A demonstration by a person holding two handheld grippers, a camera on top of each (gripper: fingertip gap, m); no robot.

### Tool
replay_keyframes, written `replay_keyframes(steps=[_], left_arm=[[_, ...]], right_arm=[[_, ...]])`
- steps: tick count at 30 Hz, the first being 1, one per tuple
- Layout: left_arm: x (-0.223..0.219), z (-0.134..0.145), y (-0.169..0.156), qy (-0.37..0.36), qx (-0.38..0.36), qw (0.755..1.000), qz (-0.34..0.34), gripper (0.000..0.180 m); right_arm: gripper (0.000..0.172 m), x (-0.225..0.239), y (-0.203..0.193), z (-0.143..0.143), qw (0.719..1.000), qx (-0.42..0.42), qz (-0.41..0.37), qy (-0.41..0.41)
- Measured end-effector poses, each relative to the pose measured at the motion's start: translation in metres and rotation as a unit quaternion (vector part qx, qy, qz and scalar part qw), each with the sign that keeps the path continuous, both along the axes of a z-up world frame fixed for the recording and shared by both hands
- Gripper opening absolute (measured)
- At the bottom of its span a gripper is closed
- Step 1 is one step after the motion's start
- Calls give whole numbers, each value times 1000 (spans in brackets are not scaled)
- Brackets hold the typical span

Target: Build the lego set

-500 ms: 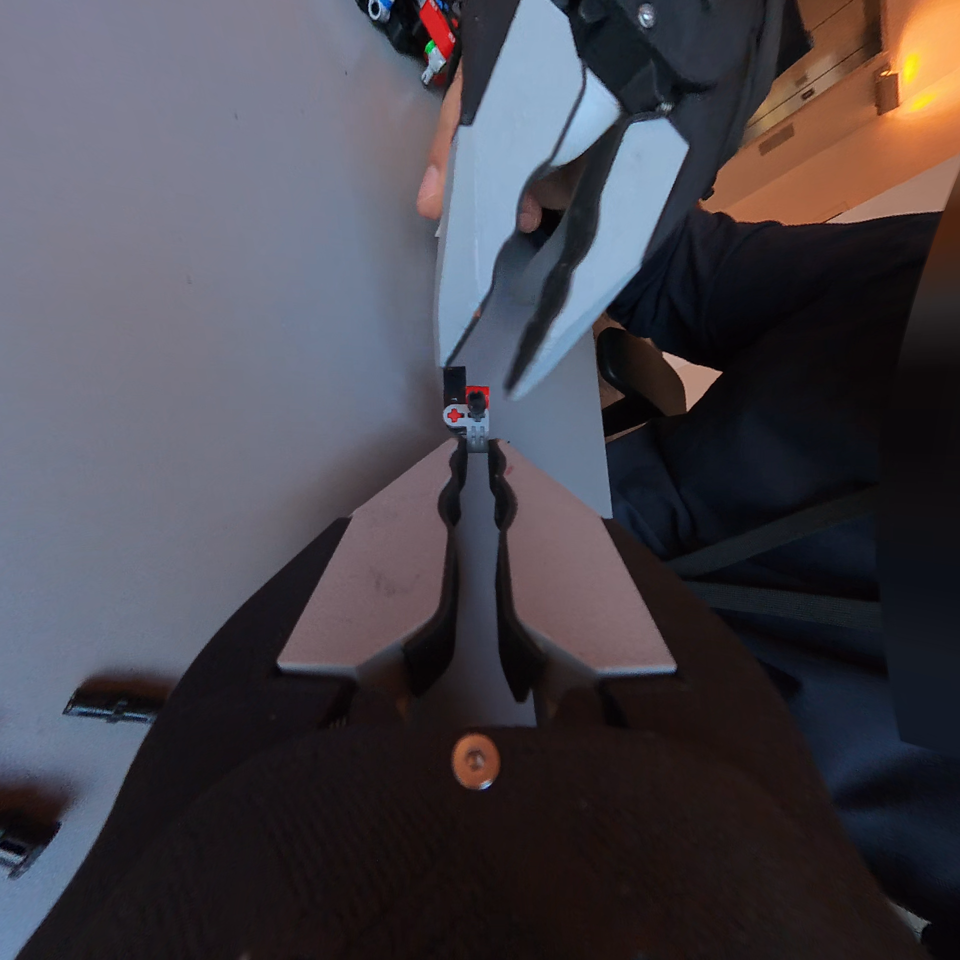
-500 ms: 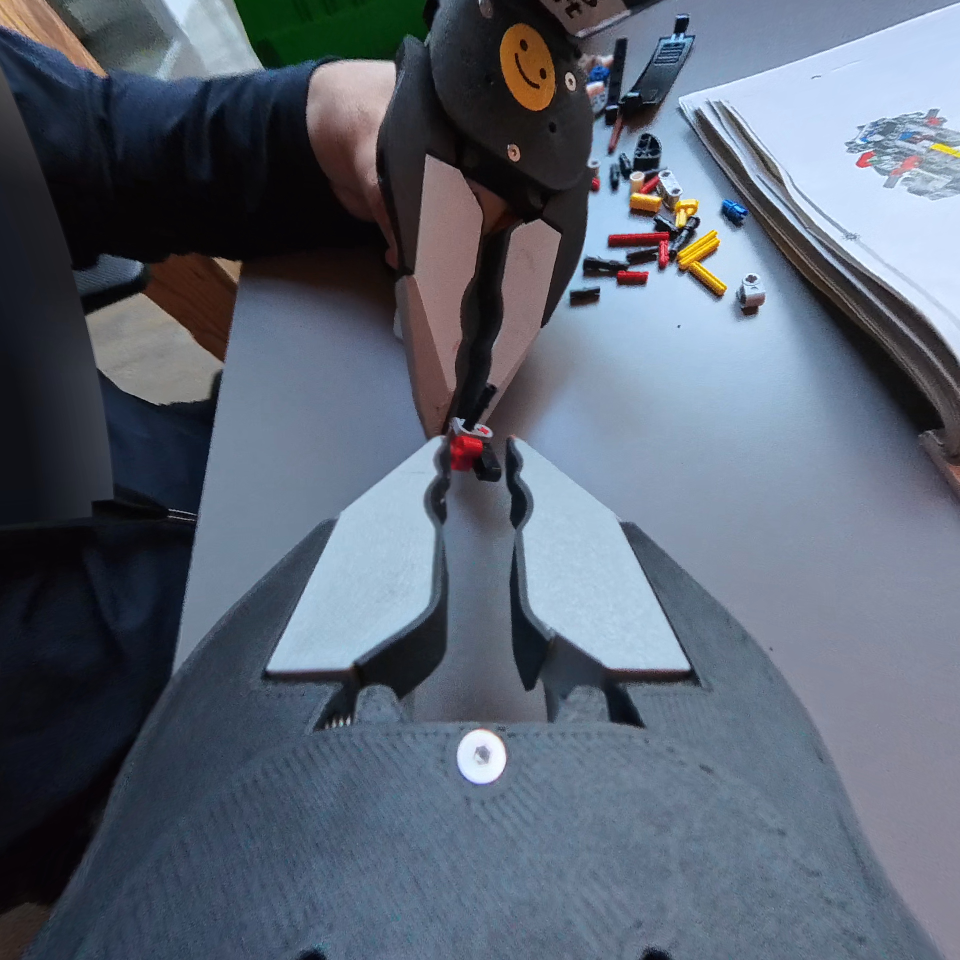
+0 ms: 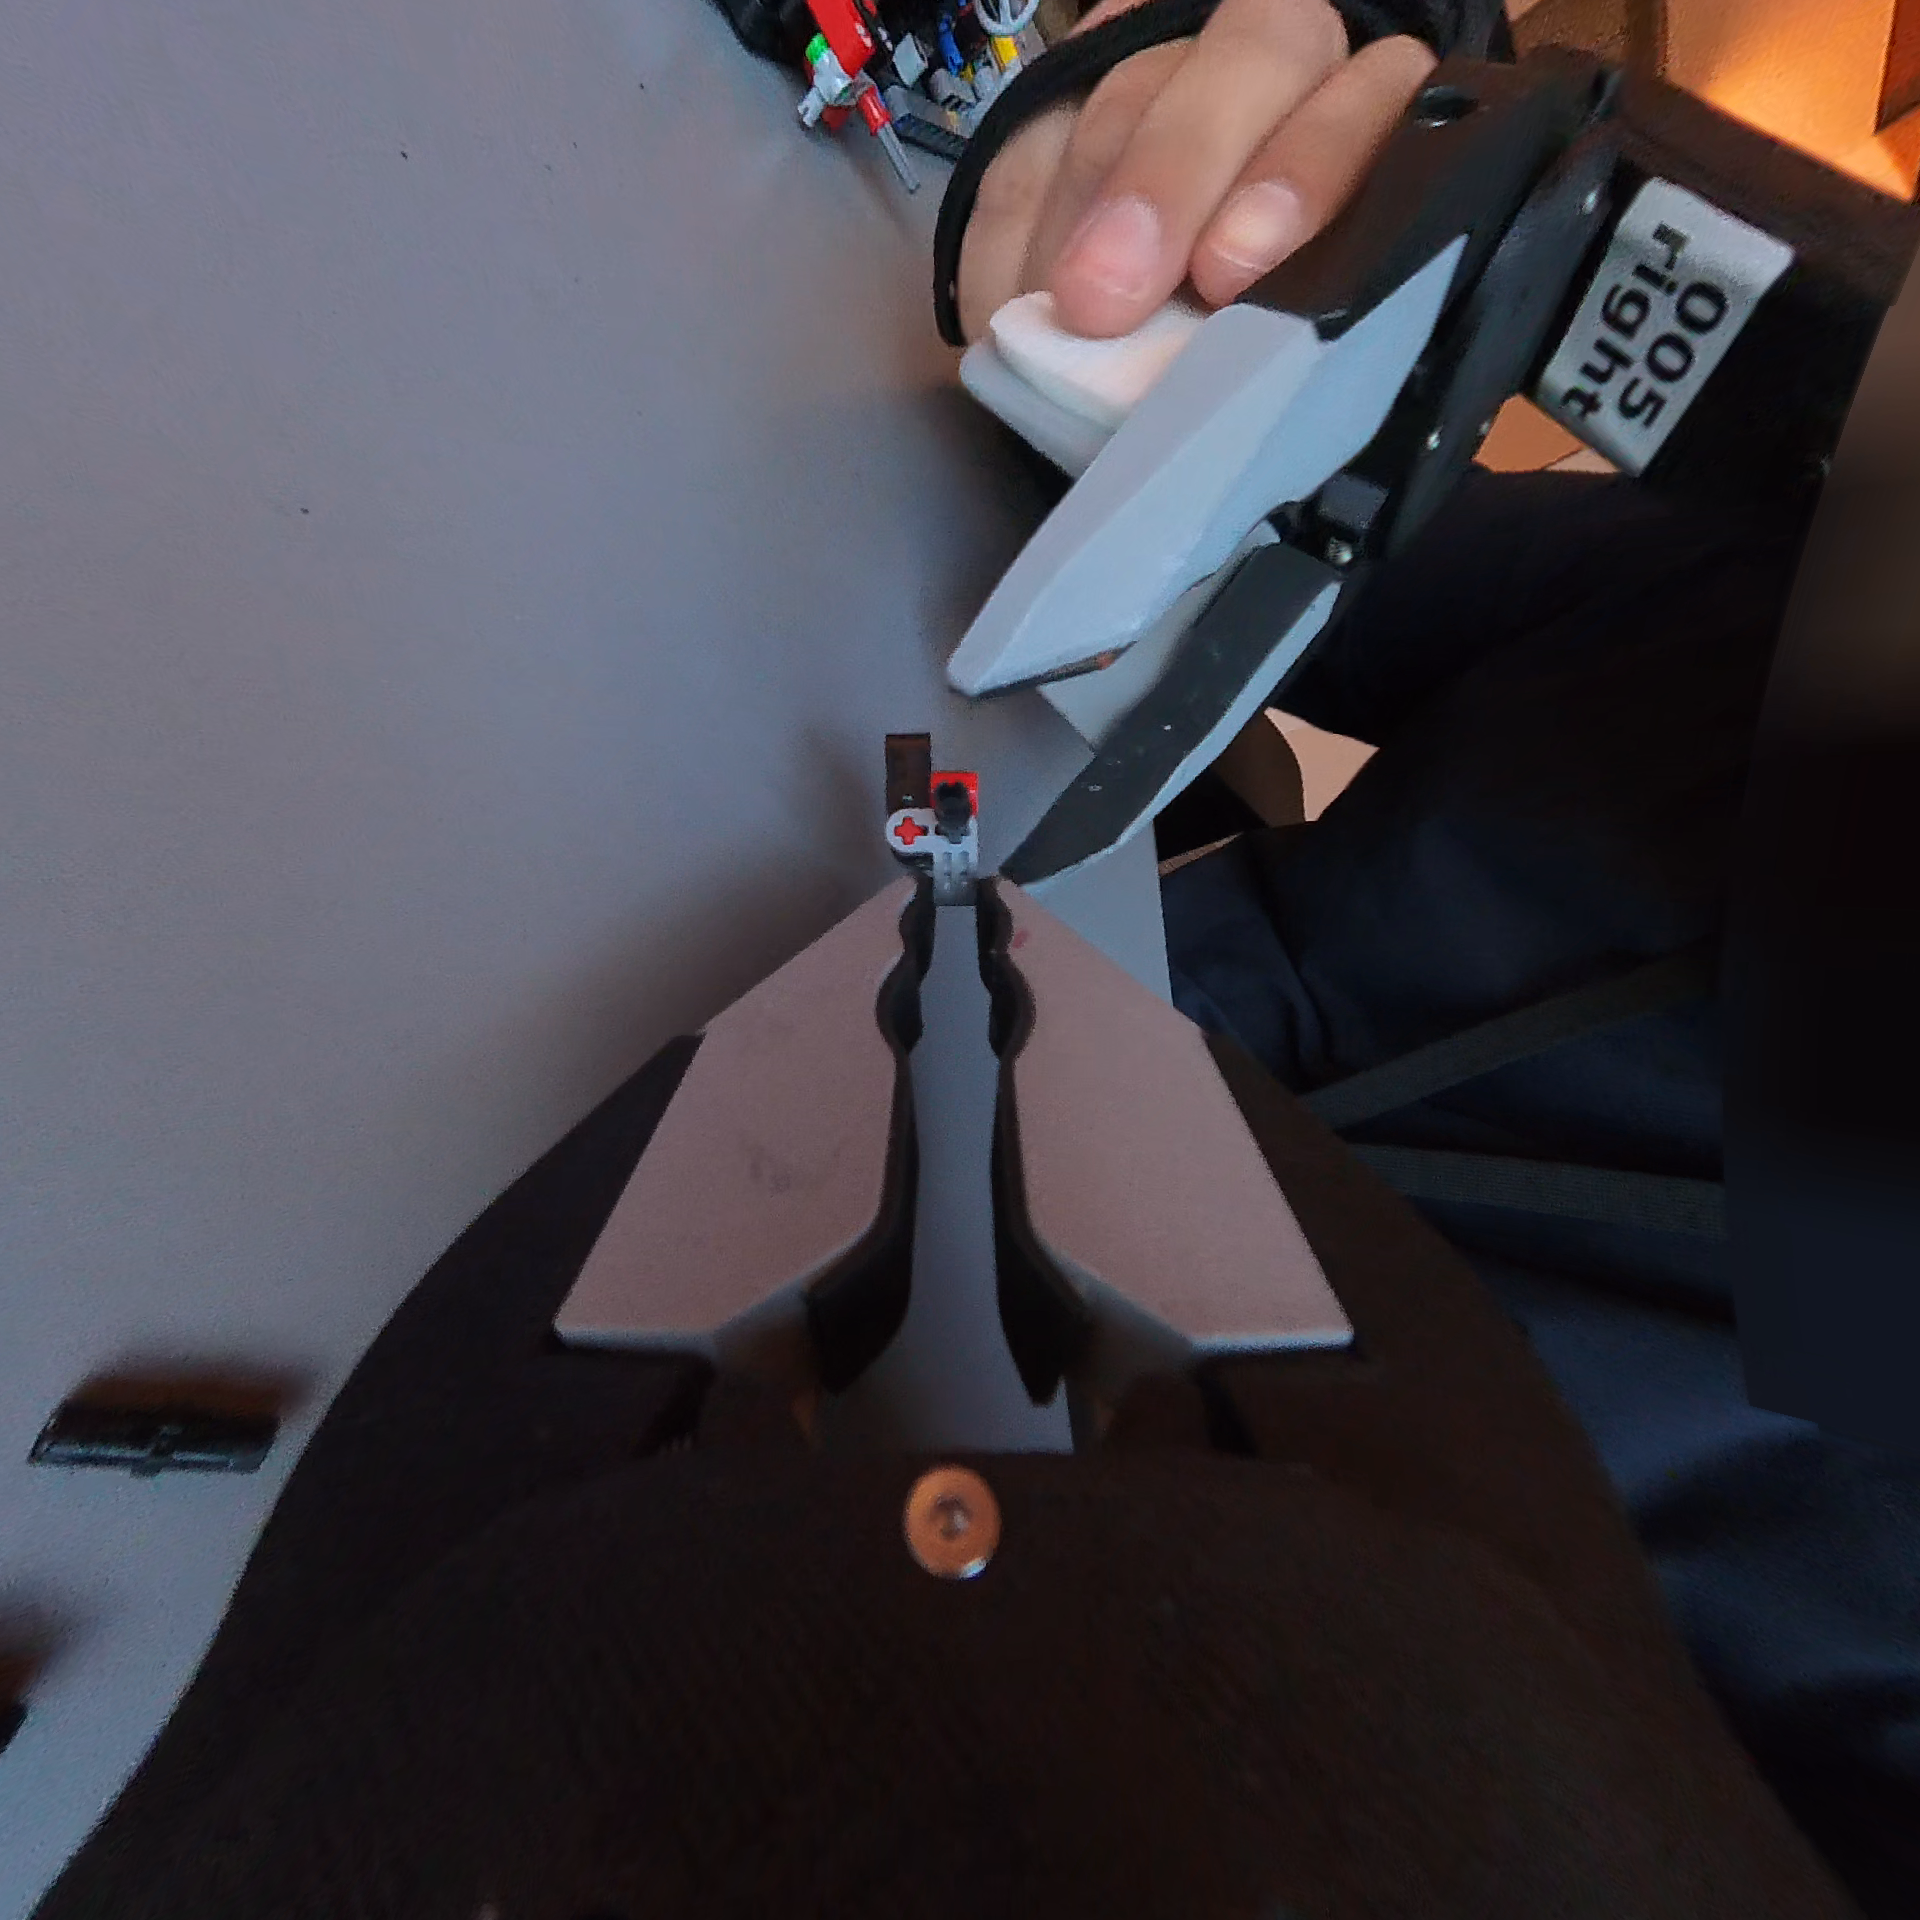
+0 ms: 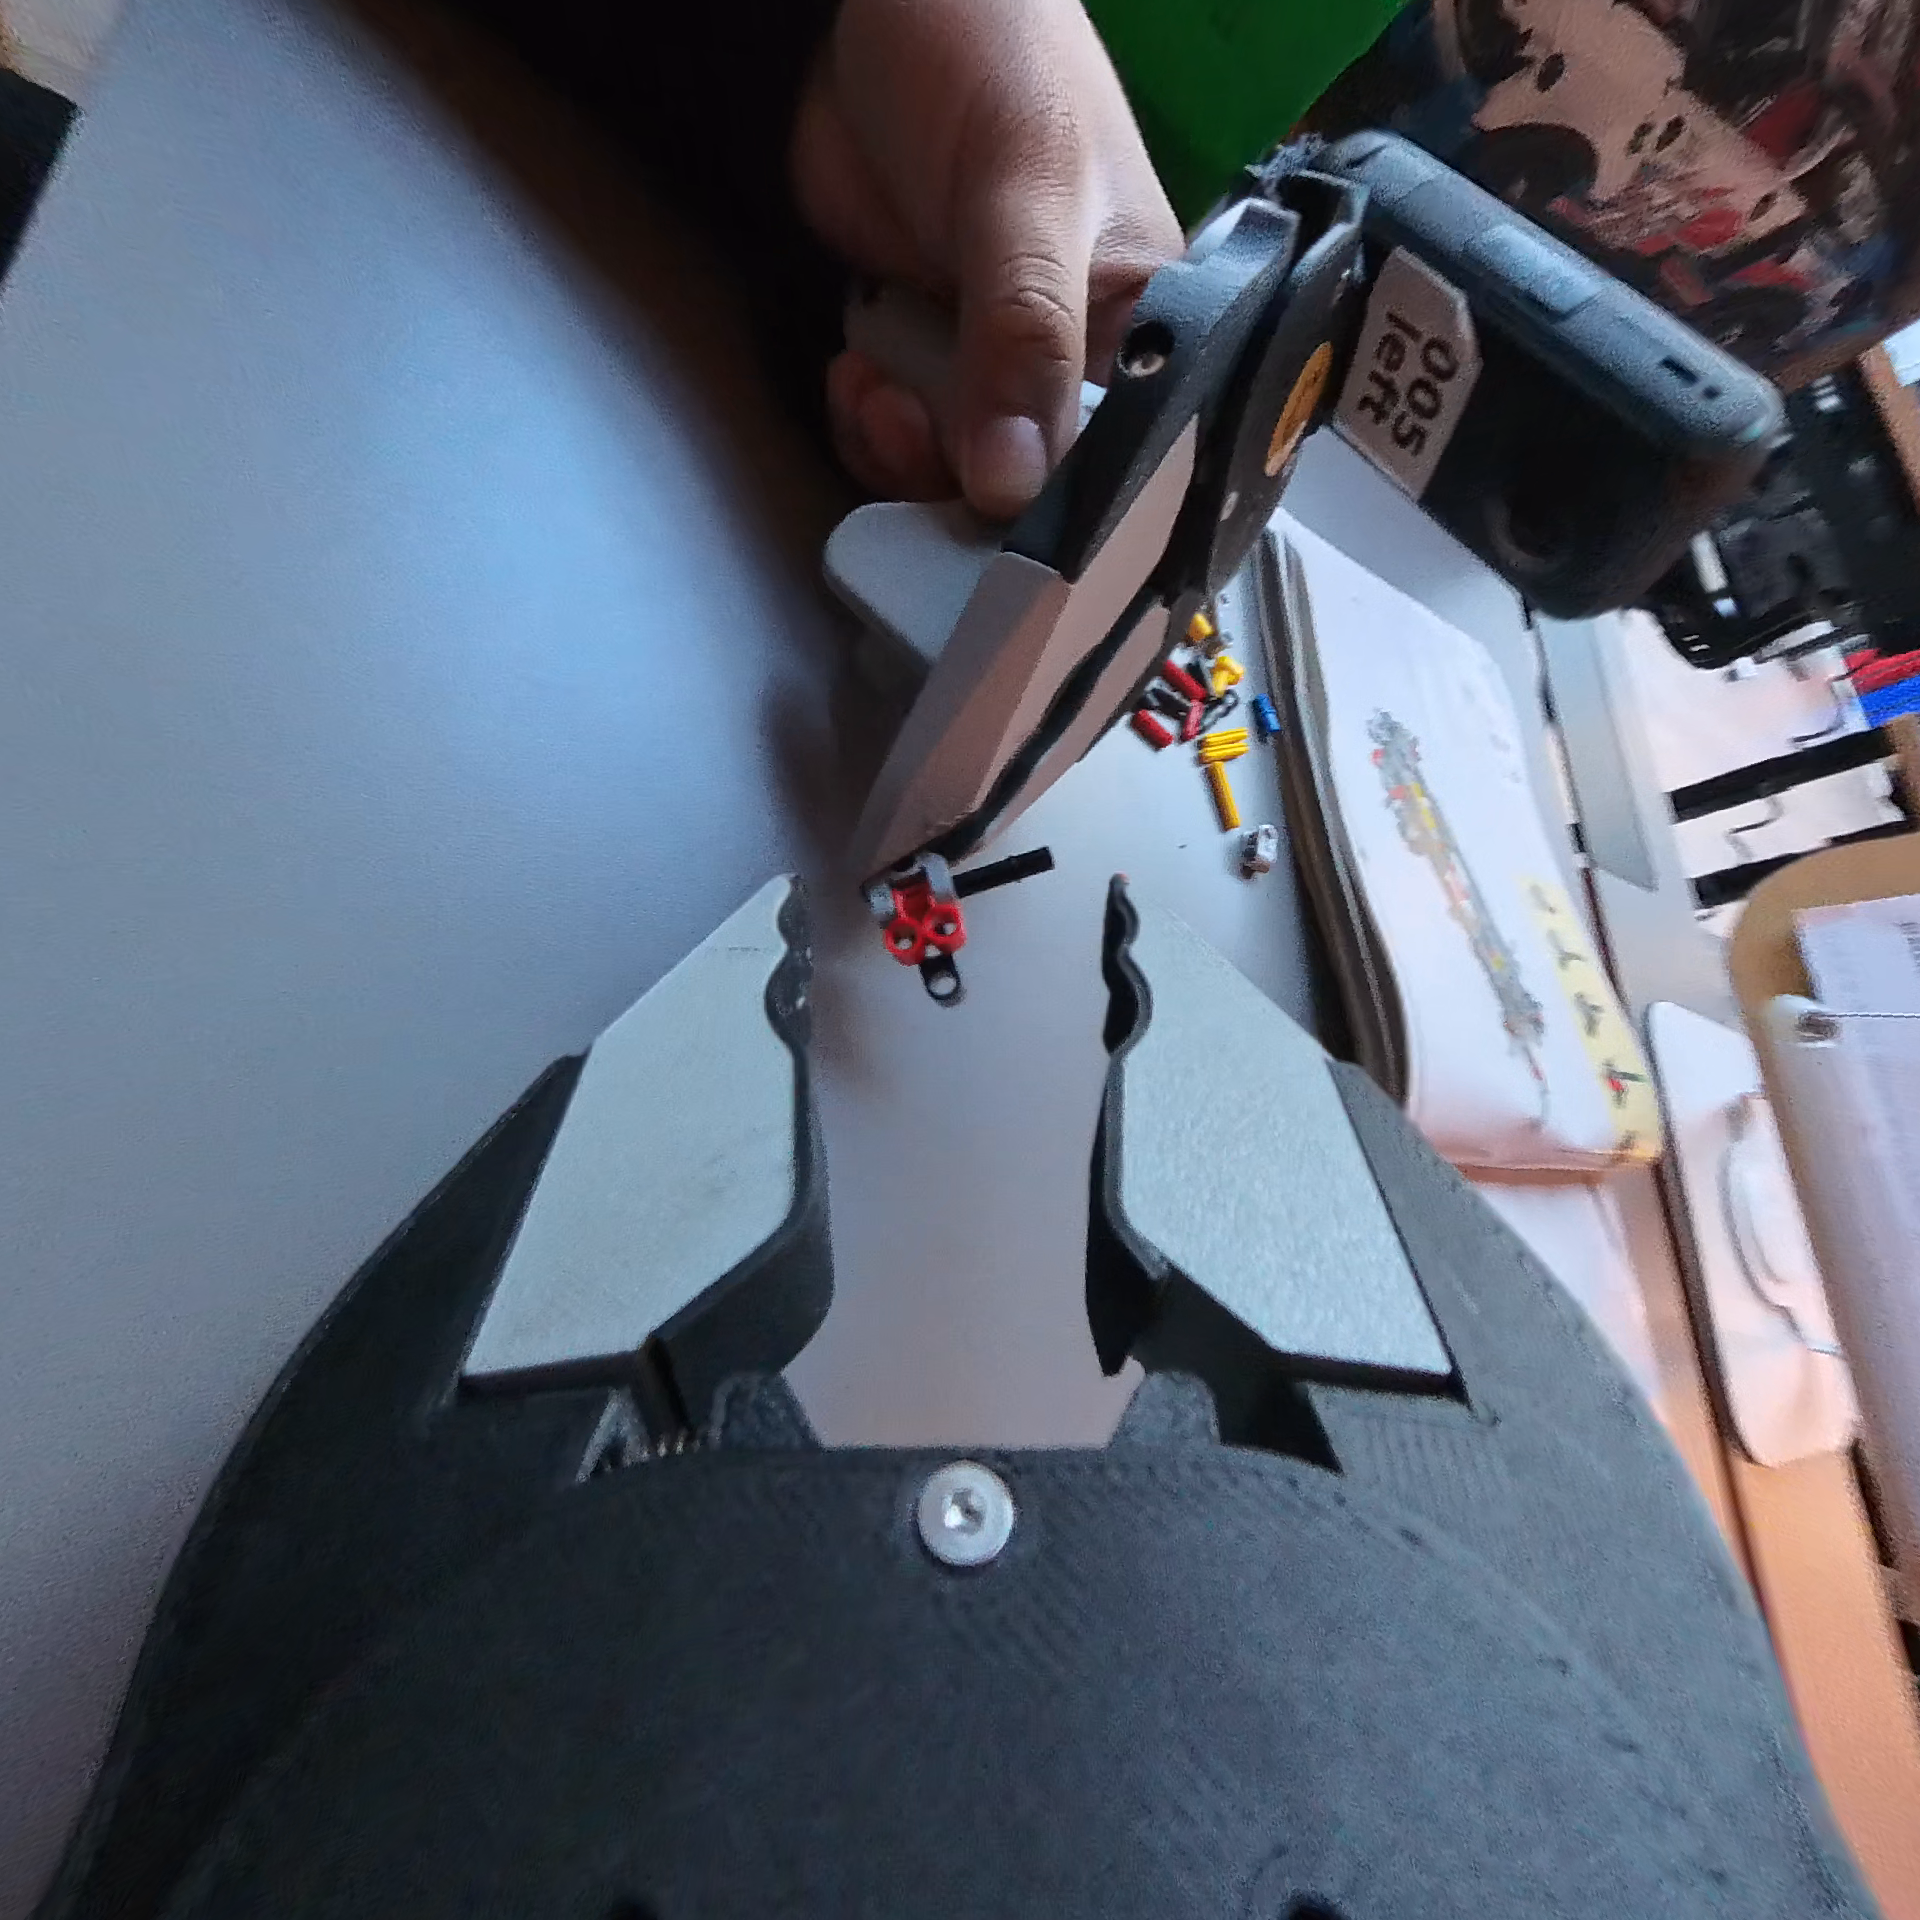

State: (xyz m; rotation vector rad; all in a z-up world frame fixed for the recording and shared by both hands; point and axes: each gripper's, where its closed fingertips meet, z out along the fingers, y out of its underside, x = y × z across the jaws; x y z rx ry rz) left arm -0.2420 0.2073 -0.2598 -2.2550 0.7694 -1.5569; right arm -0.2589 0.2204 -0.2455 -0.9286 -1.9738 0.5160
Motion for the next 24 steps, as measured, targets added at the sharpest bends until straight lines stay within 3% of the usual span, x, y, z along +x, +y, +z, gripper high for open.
replay_keyframes(steps=[6, 9, 18, 24], left_arm=[[3, -1, -6, -2, -11, 1000, -13, 6], [3, -1, -7, -2, -15, 1000, -17, 6], [4, -2, -11, 1, -14, 1000, -27, 6], [2, -2, -10, 4, -11, 1000, -25, 6]], right_arm=[[43, 0, -2, -7, 992, 125, 27, 10], [44, -1, -7, -9, 989, 142, 38, 17], [41, -1, -8, -13, 994, 106, 40, 7], [40, 7, -5, 10, 997, -57, 36, 28]])
